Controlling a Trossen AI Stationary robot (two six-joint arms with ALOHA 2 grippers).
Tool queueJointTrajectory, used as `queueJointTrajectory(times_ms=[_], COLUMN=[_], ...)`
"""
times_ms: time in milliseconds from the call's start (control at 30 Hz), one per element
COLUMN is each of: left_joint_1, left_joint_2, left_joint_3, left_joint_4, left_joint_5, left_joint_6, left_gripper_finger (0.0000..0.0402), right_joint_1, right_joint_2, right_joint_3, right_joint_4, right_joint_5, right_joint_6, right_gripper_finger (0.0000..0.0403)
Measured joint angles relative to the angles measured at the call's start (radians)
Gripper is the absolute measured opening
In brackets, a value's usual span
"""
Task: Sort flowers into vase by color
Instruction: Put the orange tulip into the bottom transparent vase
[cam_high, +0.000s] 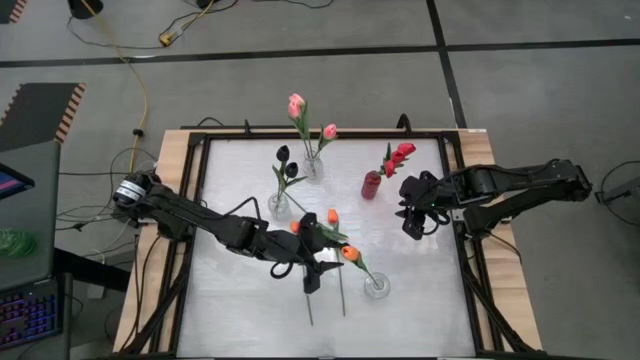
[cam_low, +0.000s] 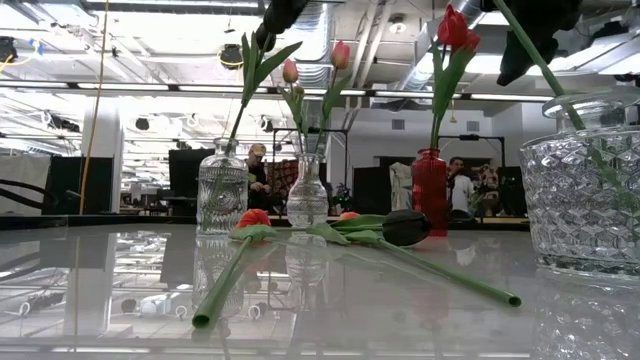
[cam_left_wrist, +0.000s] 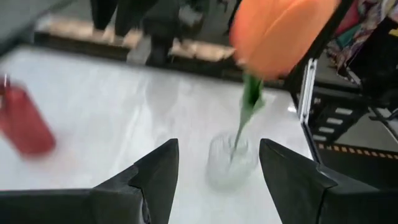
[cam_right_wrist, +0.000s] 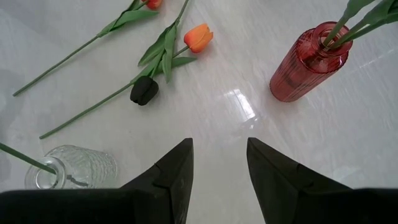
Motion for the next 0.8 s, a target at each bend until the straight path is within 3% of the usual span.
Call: queueJointTrajectory(times_ms=[400,600,800], left_joint_1=[0.004,0.014,0.029], left_joint_2=[-0.012,0.017,0.11], left_joint_3=[0.0,0.0,0.0], left_joint_4=[-0.479,-0.626,-0.657], left_joint_5=[-0.022,-0.1,-0.051], left_joint_6=[-0.618,-0.817,-0.903], left_gripper_finger=[0.021,0.021,0.021], right_joint_1=[0.0,0.0,0.0], right_joint_2=[0.0,0.0,0.0], right_joint_3=[0.0,0.0,0.0], right_joint_4=[0.0,0.0,0.0], right_joint_5=[0.0,0.0,0.0], right_joint_6=[0.0,0.0,0.0], right_gripper_finger=[0.0178,0.0178,0.0178])
